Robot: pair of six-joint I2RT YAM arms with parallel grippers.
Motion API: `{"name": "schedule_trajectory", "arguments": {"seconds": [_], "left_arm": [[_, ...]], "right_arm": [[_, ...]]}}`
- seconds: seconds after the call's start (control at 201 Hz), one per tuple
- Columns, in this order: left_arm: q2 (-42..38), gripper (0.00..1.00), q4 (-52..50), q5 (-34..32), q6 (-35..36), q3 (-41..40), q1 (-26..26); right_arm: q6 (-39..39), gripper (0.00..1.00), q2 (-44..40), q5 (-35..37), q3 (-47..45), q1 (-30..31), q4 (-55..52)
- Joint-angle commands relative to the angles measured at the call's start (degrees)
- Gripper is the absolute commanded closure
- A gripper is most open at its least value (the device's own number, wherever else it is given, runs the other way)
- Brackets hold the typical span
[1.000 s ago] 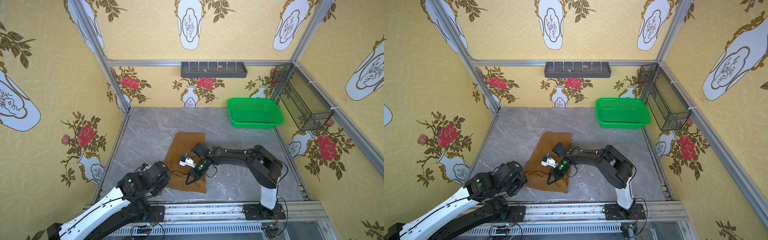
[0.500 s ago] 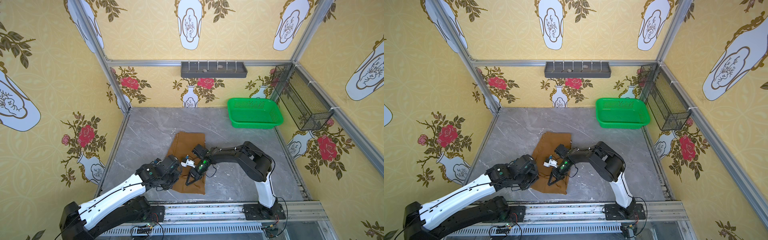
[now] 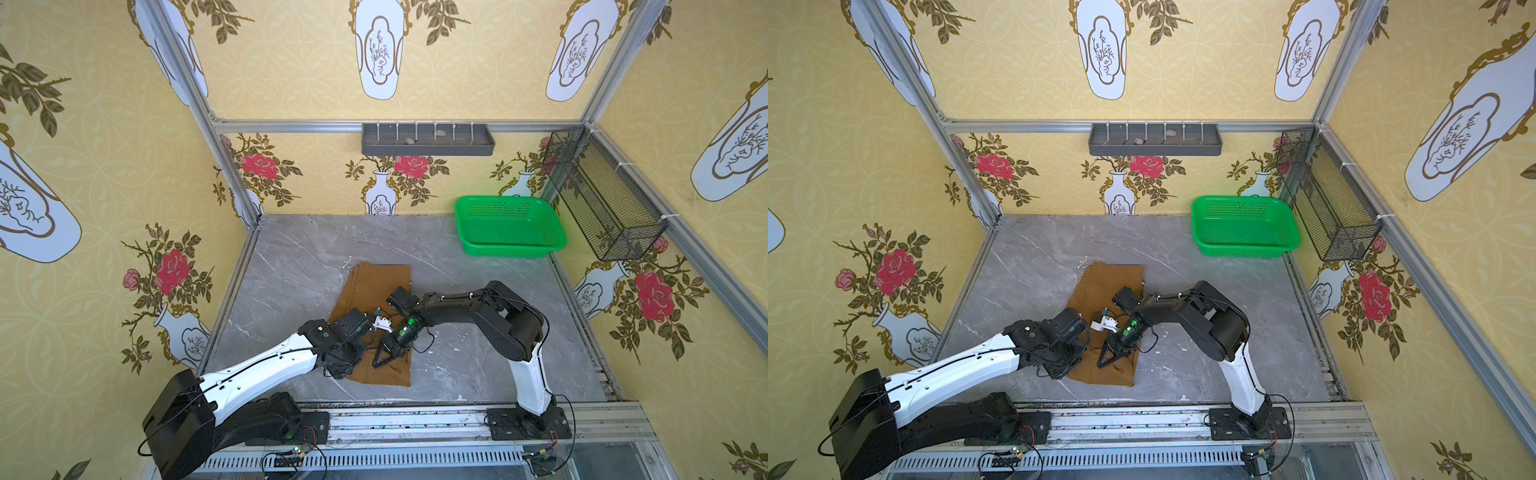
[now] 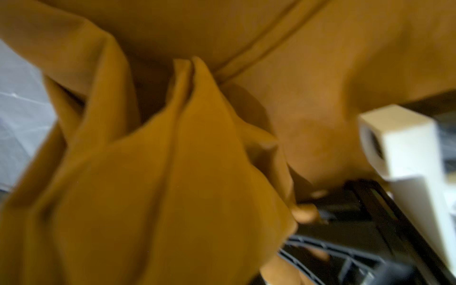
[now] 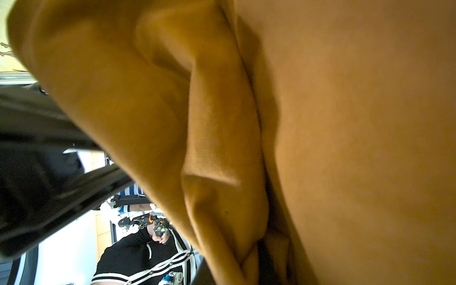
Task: Roll up the long pants
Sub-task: Roll the long pant at the center of the board.
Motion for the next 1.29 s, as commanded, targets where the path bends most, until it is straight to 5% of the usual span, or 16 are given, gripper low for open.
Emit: {"name": "schedule_trajectory", "arguments": {"seconds": [0.0,0.08,0.115,0.124,0.139,0.149,0.418,0.498,0.637,0.707,0.742,0.787,0.837,0.871,1.041,1.29], "left_arm": [[1.88,1.00,-1.74,-3.88,-0.09,-2.88,1.65],[4.48,1.00,0.28,-3.26,0.53,-5.08,2.81],[6.24,1.00,1.42,-2.64,1.30,-5.78,3.16],[6.70,1.00,1.81,-2.39,1.71,-5.96,3.21],[7.37,1.00,2.23,-2.03,1.97,-6.16,3.30],[7.82,1.00,2.52,-1.84,2.06,-6.27,3.31],[15.22,1.00,9.00,1.72,4.32,-6.67,3.36],[15.89,1.00,9.19,2.04,4.94,-5.77,3.38],[16.28,1.00,9.66,2.51,5.92,-4.49,3.37],[16.65,1.00,10.11,2.91,6.29,-3.80,3.40],[16.90,1.00,10.31,3.22,6.54,-3.40,3.40],[17.25,1.00,10.45,3.47,6.87,-2.92,3.40],[17.58,1.00,10.76,3.81,7.30,-2.48,3.40],[17.73,1.00,10.93,3.96,7.45,-2.24,3.49],[16.98,1.00,13.62,5.96,7.44,-3.26,3.97],[15.74,1.00,15.07,7.03,6.85,-4.55,4.10]], "right_arm": [[-0.57,0.92,-0.96,6.12,-0.87,-0.37,-2.78],[-0.72,0.86,-2.04,6.75,-1.56,-0.39,-4.19],[-0.72,0.73,-2.69,7.21,-1.99,-0.45,-4.83],[-0.72,0.56,-2.95,7.52,-2.12,-0.41,-5.04],[-0.58,0.09,-3.22,7.86,-2.33,-0.42,-5.22],[-0.55,0.00,-3.61,8.09,-2.45,-0.45,-5.45],[0.68,0.03,-16.76,19.35,-6.43,-2.23,-13.20],[0.68,0.03,-22.11,29.66,-6.13,-2.28,-19.26],[4.15,0.03,-35.90,64.93,-5.01,4.27,-25.80],[6.18,0.03,-42.16,76.47,-5.02,8.05,-25.80],[7.34,0.03,-44.38,78.46,-5.73,8.32,-25.10],[4.57,0.01,-46.08,72.58,-6.46,6.27,-23.56],[4.21,0.20,-45.44,68.28,-5.32,5.72,-24.81],[4.11,0.25,-44.28,67.91,-3.96,8.10,-26.49],[5.50,0.16,-34.11,89.97,2.23,32.90,-35.65],[0.44,0.16,-18.98,105.88,4.20,48.50,-32.08]]}}
